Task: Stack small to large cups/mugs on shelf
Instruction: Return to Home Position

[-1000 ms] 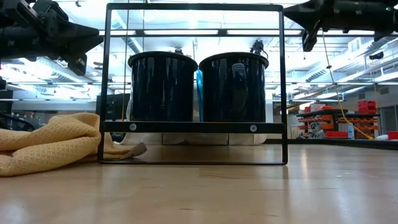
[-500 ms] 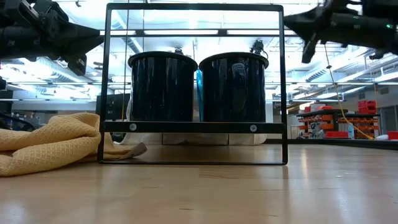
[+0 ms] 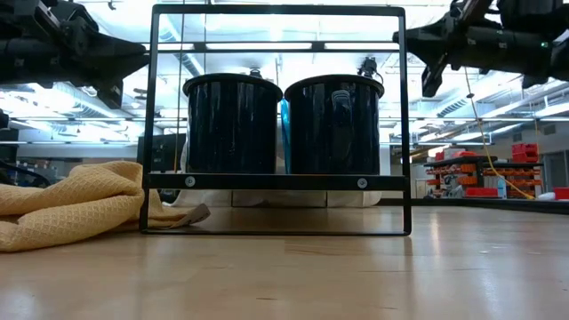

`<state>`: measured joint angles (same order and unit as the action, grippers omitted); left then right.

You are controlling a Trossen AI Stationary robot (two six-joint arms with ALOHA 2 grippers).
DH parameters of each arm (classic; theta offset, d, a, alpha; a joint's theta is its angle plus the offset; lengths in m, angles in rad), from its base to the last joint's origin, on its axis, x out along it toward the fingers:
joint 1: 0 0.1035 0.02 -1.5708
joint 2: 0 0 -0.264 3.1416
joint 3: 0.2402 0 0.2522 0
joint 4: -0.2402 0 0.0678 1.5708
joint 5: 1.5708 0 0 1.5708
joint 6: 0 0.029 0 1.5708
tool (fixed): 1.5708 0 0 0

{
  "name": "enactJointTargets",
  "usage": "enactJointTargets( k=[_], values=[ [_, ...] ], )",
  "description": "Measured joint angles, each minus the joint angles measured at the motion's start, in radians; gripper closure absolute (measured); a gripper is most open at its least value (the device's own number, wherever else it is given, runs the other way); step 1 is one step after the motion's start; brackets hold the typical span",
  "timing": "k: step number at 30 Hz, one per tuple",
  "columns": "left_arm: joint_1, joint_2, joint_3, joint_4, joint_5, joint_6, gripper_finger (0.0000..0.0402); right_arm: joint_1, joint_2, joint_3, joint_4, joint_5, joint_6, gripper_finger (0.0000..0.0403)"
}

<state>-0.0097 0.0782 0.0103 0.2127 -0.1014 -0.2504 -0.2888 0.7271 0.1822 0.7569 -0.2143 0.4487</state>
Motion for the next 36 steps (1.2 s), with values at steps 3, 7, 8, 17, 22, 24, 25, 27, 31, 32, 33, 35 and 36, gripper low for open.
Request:
enactJointTargets(
  k=[3,7,8,17,22,24,25,27,31,32,33,35,36],
  values=[
    [0.0,0.0,0.0,0.0,0.0,0.0,0.0309,0.014,-0.03,0.0,-0.029,-0.012,0.001,0.0403],
    [0.0,0.0,0.0,0.0,0.001,0.0,0.0305,0.046,-0.09,0.0,-0.057,0.016,-0.005,0.0403],
    [0.0,0.0,0.0,0.0,0.001,0.0,0.0305,0.055,-0.112,0.0,-0.072,0.028,-0.013,0.0403],
    [0.0,0.0,0.0,0.0,0.001,-0.001,0.0303,0.065,-0.367,0.0,-0.269,0.071,-0.073,0.0403],
    [0.0,0.0,0.0,0.0,0.001,0.0,0.0309,0.065,-0.477,0.0,-0.388,0.076,-0.083,0.0403],
    [0.0,0.0,0.0,0.0,0.001,-0.001,0.0312,0.065,-0.513,0.0,-0.42,0.082,-0.086,0.0403],
    [0.0,0.0,0.0,0.0,0.001,0.0,0.0312,0.065,-0.528,0.0,-0.425,0.083,-0.092,0.0403],
    [0.0,0.0,0.0,0.0,0.0,-0.001,0.0311,0.065,-0.553,0.0,-0.442,0.083,-0.103,0.0403],
    [0.0,0.0,0.0,0.0,0.001,-0.001,0.0308,0.065,-0.591,0.0,-0.545,0.074,-0.104,0.0403],
    [0.0,0.0,0.0,0.0,0.001,-0.001,0.0308,0.065,-0.595,0.0,-0.573,0.074,-0.104,0.0403],
    [0.0,0.0,0.0,0.0,0.001,-0.001,0.0309,0.065,-0.598,0.0,-0.588,0.074,-0.106,0.0403],
    [0.0,0.0,0.0,0.0,0.001,-0.001,0.0311,0.065,-0.6,0.0,-0.594,0.074,-0.122,0.0403],
    [0.0,0.0,0.0,0.0,0.001,-0.001,0.0313,0.065,-0.6,0.0,-0.599,0.068,-0.132,0.0403]
  ],
)
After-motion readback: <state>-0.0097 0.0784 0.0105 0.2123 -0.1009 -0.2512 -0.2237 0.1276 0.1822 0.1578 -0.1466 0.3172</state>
